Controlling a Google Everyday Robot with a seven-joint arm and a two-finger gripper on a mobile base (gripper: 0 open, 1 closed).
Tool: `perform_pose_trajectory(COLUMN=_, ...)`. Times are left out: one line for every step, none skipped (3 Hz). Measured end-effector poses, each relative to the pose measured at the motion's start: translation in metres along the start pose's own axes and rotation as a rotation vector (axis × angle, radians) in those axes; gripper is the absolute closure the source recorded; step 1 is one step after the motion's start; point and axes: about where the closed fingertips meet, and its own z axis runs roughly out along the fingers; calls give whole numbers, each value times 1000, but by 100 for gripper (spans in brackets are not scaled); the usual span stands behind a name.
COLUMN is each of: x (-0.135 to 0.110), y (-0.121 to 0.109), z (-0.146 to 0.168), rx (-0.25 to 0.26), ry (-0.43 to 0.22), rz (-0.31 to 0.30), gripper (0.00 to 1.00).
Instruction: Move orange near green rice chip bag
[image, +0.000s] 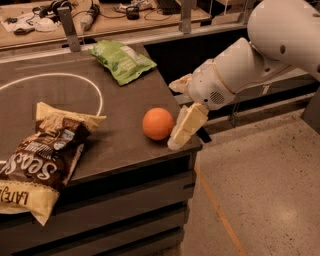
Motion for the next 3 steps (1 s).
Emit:
perform_pose_trajectory(x=-2, y=-7, z=23, rx=22, ry=-1, rz=-22, gripper=13)
perform_pose_trajectory(x=11, y=-22, z=41, rx=63, ry=43, rz=-29, gripper=37)
perform_pose_trajectory(x=27, y=-30, z=50, rx=28, ry=30, rz=38, gripper=67)
